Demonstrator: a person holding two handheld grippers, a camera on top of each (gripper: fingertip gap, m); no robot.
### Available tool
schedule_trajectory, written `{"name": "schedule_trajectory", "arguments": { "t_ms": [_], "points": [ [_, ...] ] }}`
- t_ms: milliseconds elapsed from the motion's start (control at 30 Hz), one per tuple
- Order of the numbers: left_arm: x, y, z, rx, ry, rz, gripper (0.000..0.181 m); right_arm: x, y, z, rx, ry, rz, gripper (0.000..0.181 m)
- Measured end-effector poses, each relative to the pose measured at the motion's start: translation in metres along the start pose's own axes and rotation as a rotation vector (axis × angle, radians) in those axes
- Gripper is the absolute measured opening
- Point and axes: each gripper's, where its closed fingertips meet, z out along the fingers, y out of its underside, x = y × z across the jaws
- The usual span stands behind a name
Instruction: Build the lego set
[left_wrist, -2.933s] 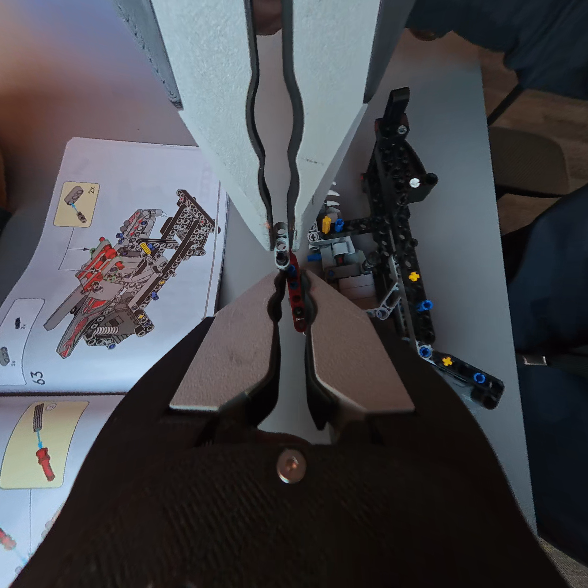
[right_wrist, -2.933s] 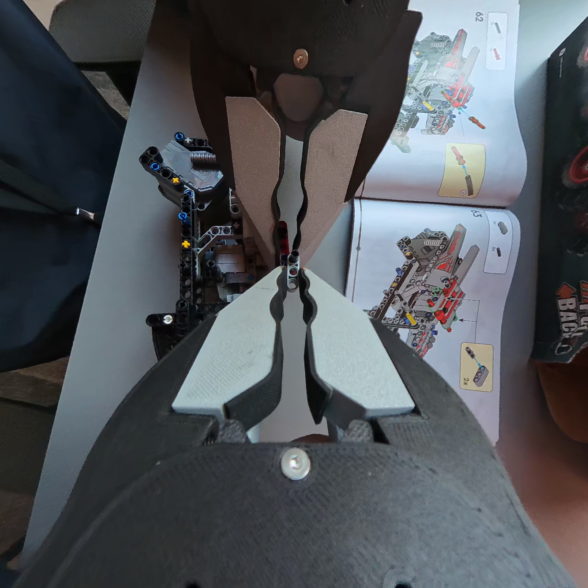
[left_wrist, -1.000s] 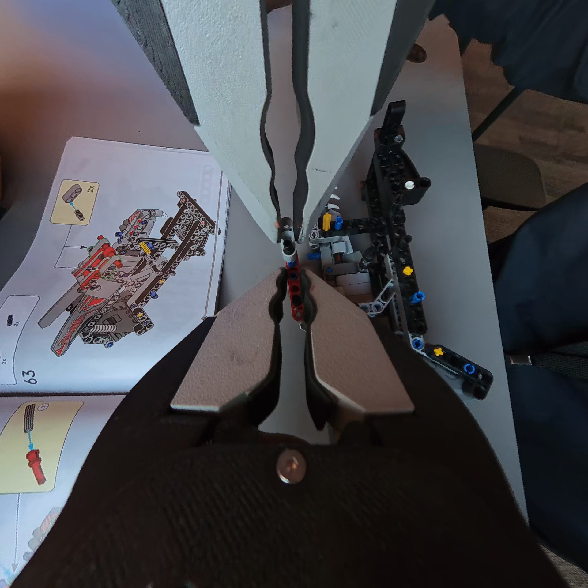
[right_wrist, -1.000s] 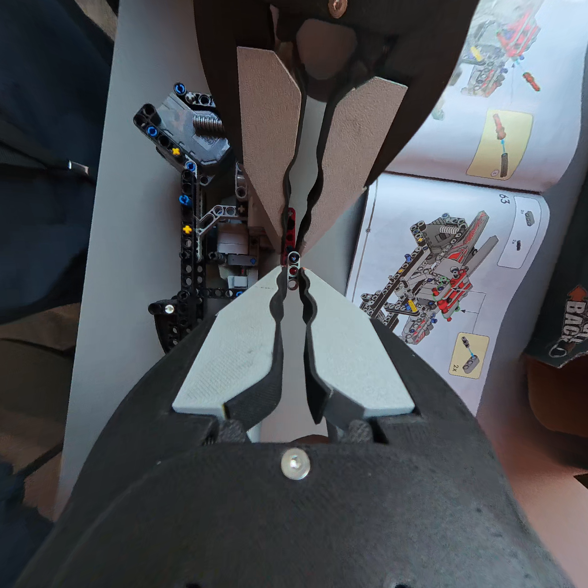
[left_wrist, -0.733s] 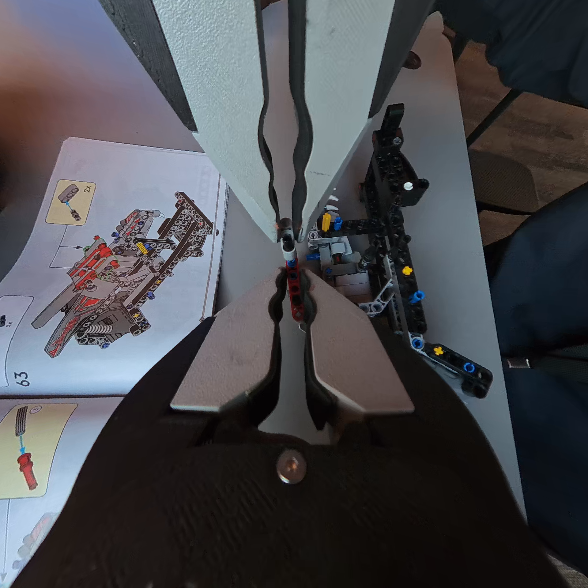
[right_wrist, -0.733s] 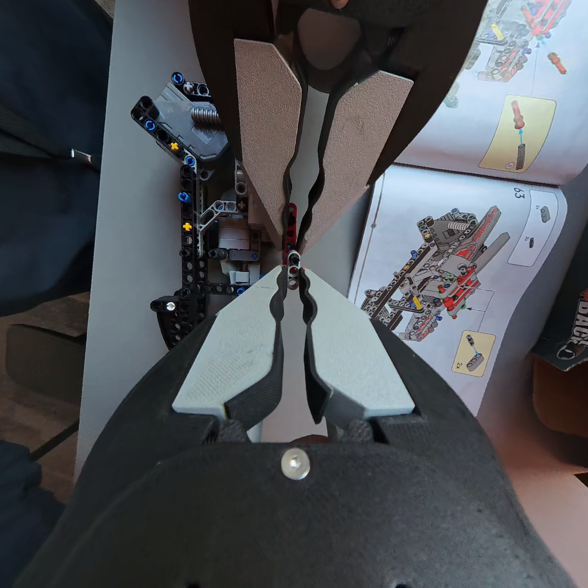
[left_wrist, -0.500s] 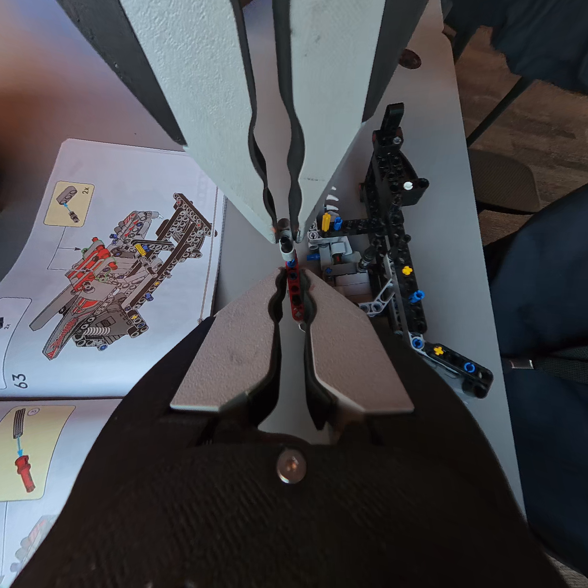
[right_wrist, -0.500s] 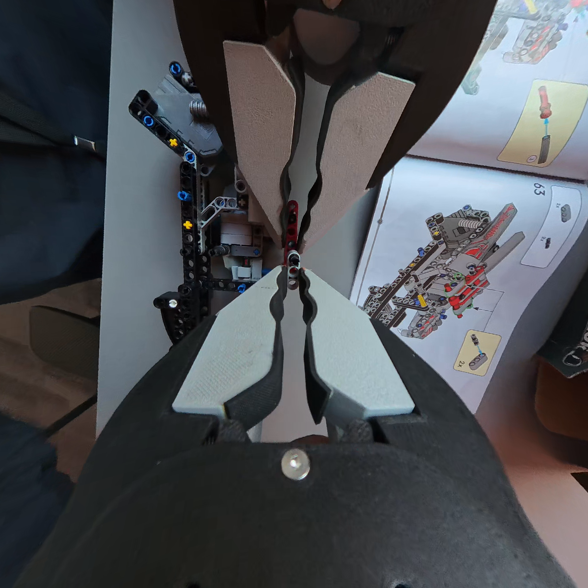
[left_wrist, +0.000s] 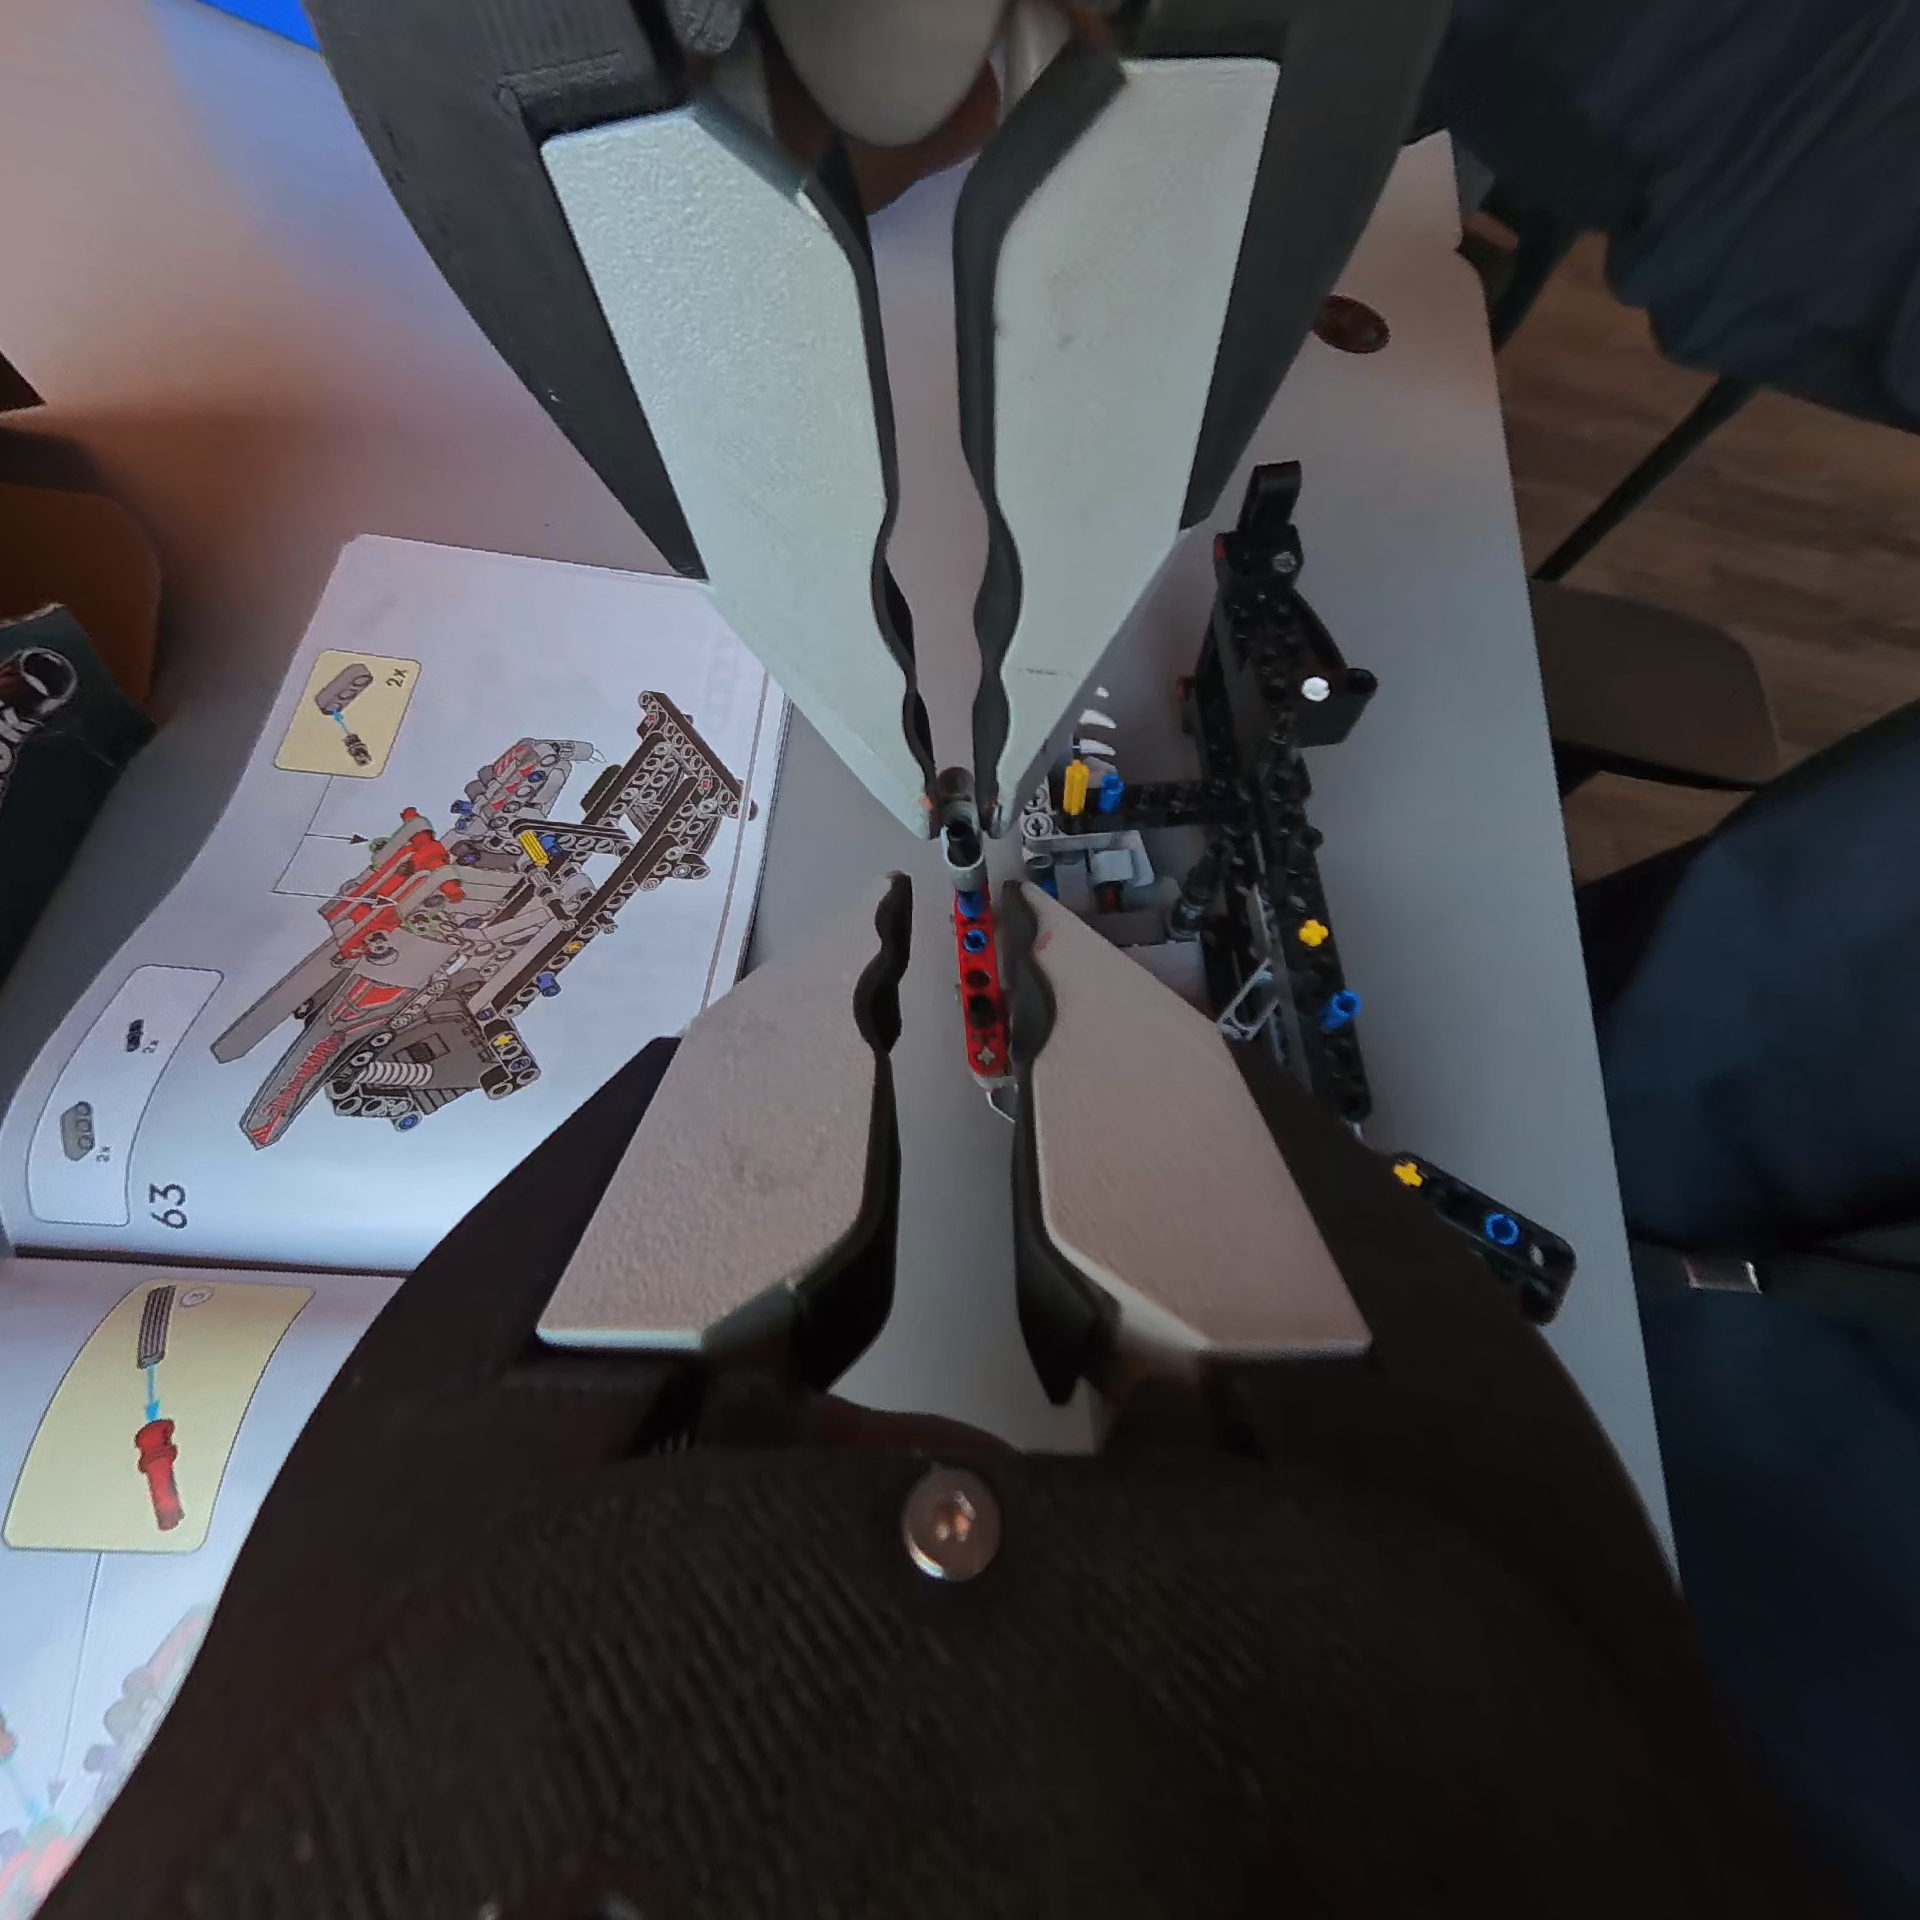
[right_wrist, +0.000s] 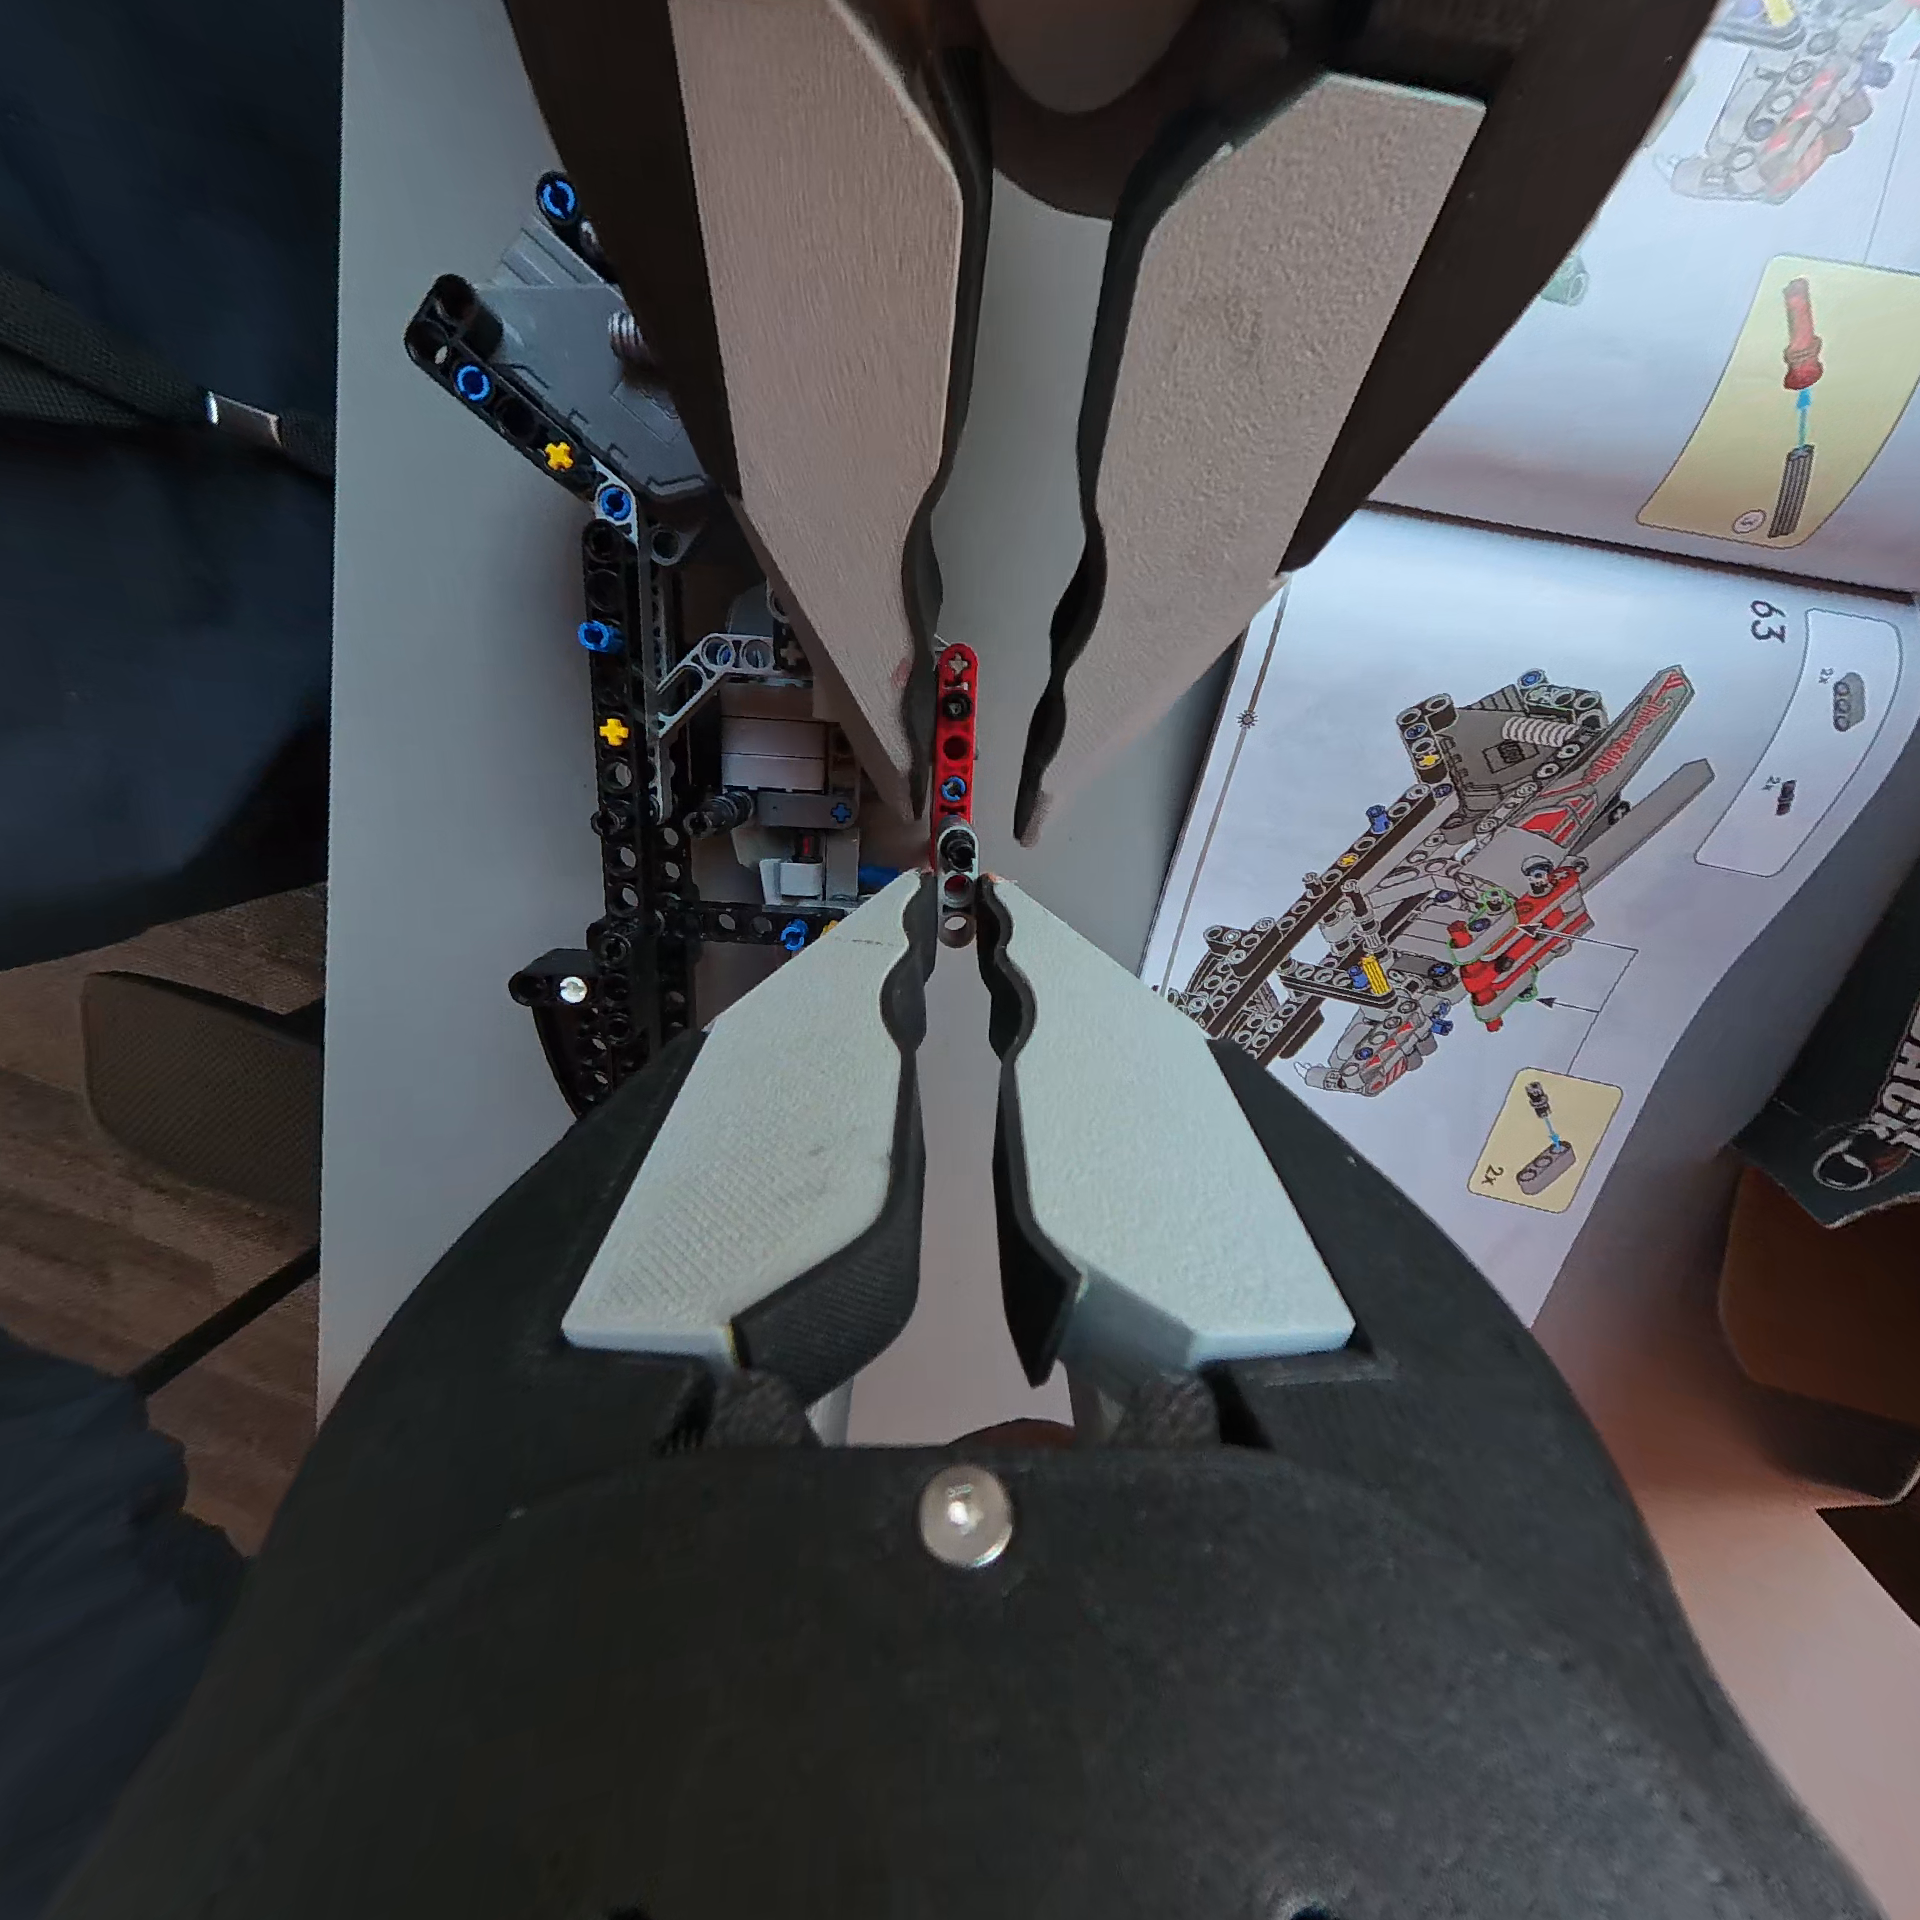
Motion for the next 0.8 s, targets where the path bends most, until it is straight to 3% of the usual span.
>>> {"name": "schedule_trajectory", "arguments": {
  "t_ms": [133, 233, 367, 800],
  "points": [
    [0.001, 0.002, 0.000, -0.007, -0.003, 0.005, 0.010, 0.000, 0.000, 0.000, 0.015, 0.006, -0.003, 0.005],
    [-0.003, 0.004, -0.012, -0.011, -0.016, -0.019, 0.020, -0.001, 0.001, -0.001, 0.027, 0.007, 0.003, 0.005],
    [-0.004, 0.010, -0.026, -0.009, 0.012, -0.072, 0.020, -0.003, 0.004, -0.001, 0.033, 0.010, 0.001, 0.005],
    [-0.010, 0.019, -0.028, -0.026, -0.053, -0.079, 0.015, -0.003, 0.008, -0.003, 0.090, 0.040, 0.031, 0.005]
  ]
}}
